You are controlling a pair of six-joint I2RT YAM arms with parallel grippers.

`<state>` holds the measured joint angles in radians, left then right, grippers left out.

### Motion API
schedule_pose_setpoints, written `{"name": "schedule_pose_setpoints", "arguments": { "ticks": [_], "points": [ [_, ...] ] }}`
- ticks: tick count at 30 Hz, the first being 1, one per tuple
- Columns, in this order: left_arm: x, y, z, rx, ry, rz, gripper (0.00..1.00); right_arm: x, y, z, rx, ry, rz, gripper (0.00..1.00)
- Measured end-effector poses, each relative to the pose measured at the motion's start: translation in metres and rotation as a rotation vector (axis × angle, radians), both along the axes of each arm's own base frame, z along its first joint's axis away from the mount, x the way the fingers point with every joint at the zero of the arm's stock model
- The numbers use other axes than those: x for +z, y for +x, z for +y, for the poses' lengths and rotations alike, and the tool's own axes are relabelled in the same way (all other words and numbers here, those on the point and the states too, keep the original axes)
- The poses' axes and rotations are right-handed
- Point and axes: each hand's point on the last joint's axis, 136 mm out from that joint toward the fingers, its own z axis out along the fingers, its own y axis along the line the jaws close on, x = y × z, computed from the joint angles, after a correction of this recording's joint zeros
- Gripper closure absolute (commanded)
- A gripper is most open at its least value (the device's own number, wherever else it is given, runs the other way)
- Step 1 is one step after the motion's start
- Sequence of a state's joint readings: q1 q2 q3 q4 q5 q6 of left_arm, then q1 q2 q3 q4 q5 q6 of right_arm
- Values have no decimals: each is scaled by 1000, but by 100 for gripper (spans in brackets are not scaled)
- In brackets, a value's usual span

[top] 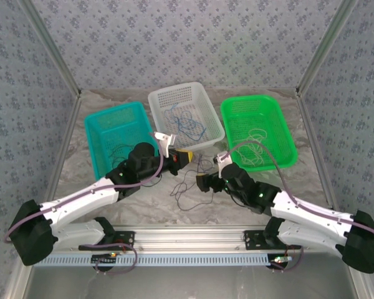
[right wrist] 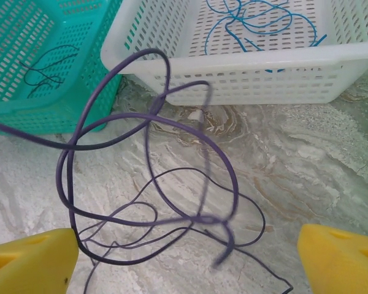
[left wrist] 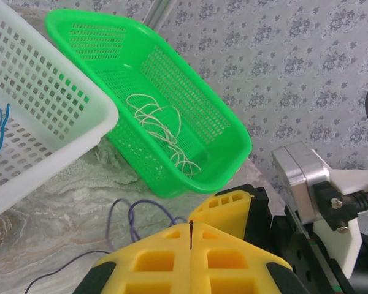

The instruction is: Untangle the cables

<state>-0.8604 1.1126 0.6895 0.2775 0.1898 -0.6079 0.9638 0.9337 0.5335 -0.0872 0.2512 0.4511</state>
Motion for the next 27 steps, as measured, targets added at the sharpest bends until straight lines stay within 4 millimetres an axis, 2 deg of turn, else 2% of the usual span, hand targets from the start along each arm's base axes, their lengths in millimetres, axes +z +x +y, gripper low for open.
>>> {"name": "schedule_pose_setpoints", "arguments": {
  "ticks": [5, 8, 12, 16, 22, 27],
  "points": [
    [-3, 0, 1, 5, 7, 14, 100, -13, 3, 3, 4, -44, 12, 18],
    [-2, -1, 2, 7, 1, 18, 100, -11, 4, 5, 4, -32, 4, 22],
    [3, -1, 2, 9, -16, 19, 100, -8, 8, 14, 11, -1, -6, 22],
    [3, 0, 3, 20, -18, 23, 100, -14, 8, 19, 19, -5, 7, 21],
    [-3, 8, 9, 75, 21, 37, 100, 1, 2, 15, 28, 0, -41, 20],
    [8, 11, 8, 84, 12, 28, 100, 20, 1, 5, 21, -9, -113, 16]
  ]
}}
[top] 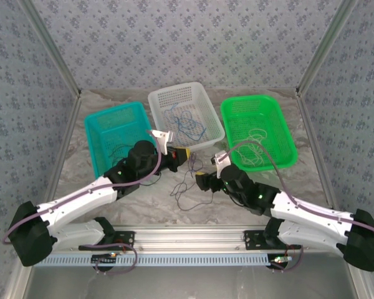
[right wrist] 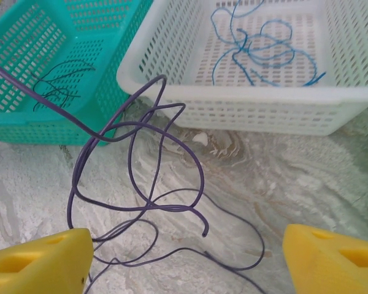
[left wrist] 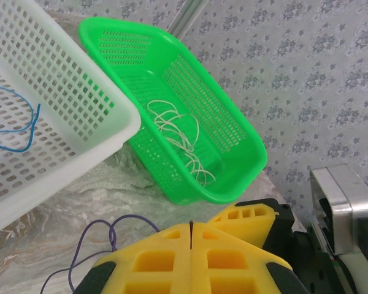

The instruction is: Untangle the cables

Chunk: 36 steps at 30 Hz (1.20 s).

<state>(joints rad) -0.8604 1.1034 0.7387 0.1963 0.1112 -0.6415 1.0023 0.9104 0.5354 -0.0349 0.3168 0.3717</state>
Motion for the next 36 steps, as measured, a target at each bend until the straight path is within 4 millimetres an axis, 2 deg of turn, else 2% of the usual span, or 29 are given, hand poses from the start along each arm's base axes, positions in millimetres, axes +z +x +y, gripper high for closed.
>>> {"name": "schedule_pose_setpoints", "arguments": {
  "ticks": [4, 9, 21, 27, 30, 33, 36],
  "points": [
    [-1, -2, -4, -7, -4, 14, 100, 10, 4, 2, 18, -33, -50, 18],
    [-5, -2, -8, -7, -15, 57, 100, 21, 13, 17, 54, -60, -136, 24],
    [8, -9, -16, -26, -71, 112, 100, 45, 26, 32, 85, -85, -296, 41],
    [10, -10, -16, -19, -95, 146, 100, 58, 29, 35, 96, -96, -363, 45],
    [10, -10, -16, -15, -104, 162, 100, 65, 31, 37, 102, -102, -385, 52],
    [11, -10, -17, -13, -118, 174, 100, 65, 38, 42, 109, -109, -378, 62],
    [15, -10, -17, -11, -135, 179, 100, 53, 51, 47, 108, -117, -332, 67]
  ]
}}
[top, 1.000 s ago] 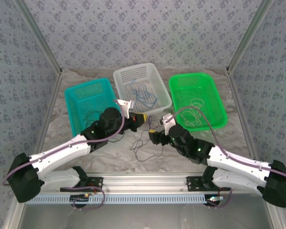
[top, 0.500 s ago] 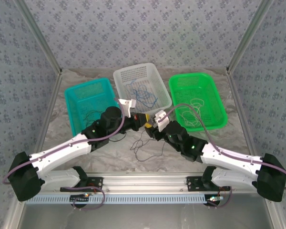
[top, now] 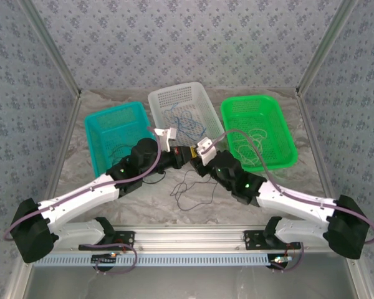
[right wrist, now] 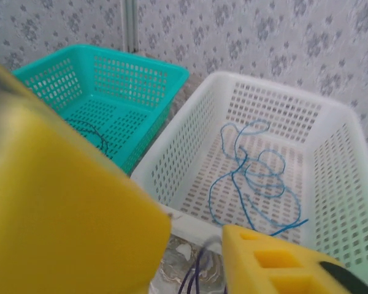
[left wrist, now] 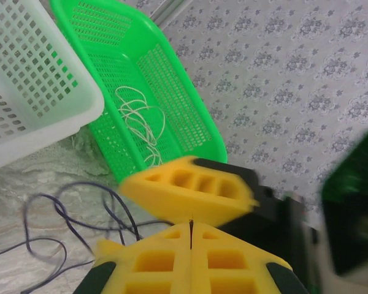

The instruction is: Untangle the cables

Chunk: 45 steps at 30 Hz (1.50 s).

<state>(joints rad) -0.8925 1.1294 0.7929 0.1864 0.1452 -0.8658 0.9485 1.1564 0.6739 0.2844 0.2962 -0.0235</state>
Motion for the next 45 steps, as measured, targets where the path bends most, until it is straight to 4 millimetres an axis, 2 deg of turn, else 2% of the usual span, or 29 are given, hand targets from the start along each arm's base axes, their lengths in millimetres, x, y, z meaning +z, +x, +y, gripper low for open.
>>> {"name": "schedule_pose_setpoints", "arguments": {
  "ticks": [4, 6, 9, 12, 16, 21, 26, 28, 29, 32, 34, 37, 40, 43, 45],
  "points": [
    [15, -6, 5, -4, -32, -13, 100, -43, 23, -4, -56, -30, 117, 73],
    [30, -10, 7, -9, -57, -35, 100, -62, 27, -7, -74, -47, 168, 76],
    [60, -16, 16, -9, -102, -89, 100, -89, 21, -8, -67, -68, 238, 82],
    [87, -21, 27, 6, -134, -146, 100, -105, 12, -11, -58, -73, 286, 84],
    [107, -21, 43, 43, -125, -201, 100, -120, -1, -22, -59, -66, 328, 87],
    [100, -1, 65, 129, -47, -204, 100, -115, -16, -31, -43, 2, 339, 84],
    [86, 19, 89, 213, 26, -178, 100, -109, -38, -42, -2, 103, 339, 74],
    [80, 24, 96, 241, 49, -165, 100, -99, -46, -47, 16, 156, 324, 71],
    [80, 28, 101, 262, 51, -167, 100, -95, -50, -51, 21, 178, 317, 68],
    [86, 37, 114, 325, 47, -181, 100, -80, -61, -61, 32, 243, 291, 52],
    [88, 38, 115, 333, 42, -187, 100, -65, -67, -67, 48, 296, 261, 43],
    [89, 38, 115, 334, 37, -191, 100, -50, -74, -74, 58, 336, 234, 36],
    [90, 38, 115, 331, 34, -193, 100, -51, -77, -80, 50, 330, 244, 23],
    [89, 38, 114, 326, 35, -190, 100, -57, -77, -82, 30, 296, 266, 14],
    [89, 38, 113, 323, 35, -189, 100, -59, -76, -83, 19, 279, 273, 12]
  ]
}}
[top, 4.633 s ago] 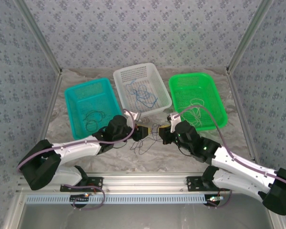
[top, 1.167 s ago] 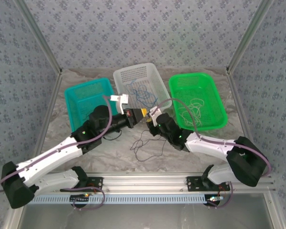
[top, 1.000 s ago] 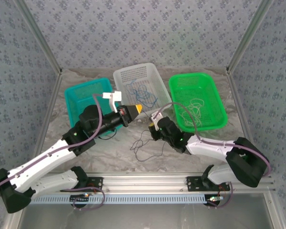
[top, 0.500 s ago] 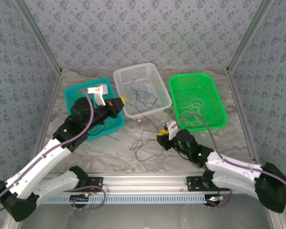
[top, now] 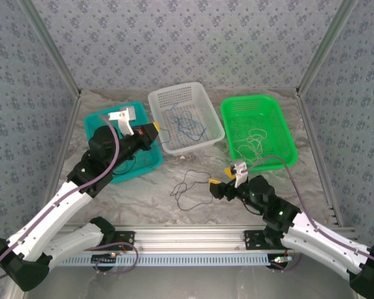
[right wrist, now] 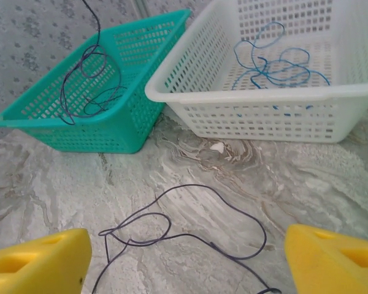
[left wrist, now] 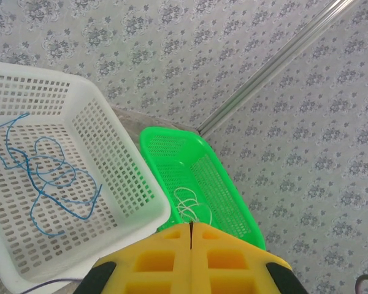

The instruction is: Untangle the cables

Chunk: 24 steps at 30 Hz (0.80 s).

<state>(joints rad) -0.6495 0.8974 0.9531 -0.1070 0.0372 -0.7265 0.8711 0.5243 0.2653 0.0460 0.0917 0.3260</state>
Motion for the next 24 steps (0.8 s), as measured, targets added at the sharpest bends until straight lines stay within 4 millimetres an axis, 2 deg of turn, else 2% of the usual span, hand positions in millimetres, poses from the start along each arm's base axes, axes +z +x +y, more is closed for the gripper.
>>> {"name": "schedule_pose_setpoints", "arguments": {
  "ticks": [9, 15, 20, 24],
  "points": [
    [4, -4, -6, -42, -24, -1, 100, 14, 21, 16, -14, -36, 16, 4],
    [16, -9, -16, -92, -62, -25, 100, 9, 39, 26, -28, -52, 40, 5],
    [20, -16, -23, -129, -71, -34, 100, 6, 53, 33, -33, -33, 78, 14],
    [22, -16, -26, -138, -74, -42, 100, 16, 66, 49, -7, 27, 133, 17]
  ]
}}
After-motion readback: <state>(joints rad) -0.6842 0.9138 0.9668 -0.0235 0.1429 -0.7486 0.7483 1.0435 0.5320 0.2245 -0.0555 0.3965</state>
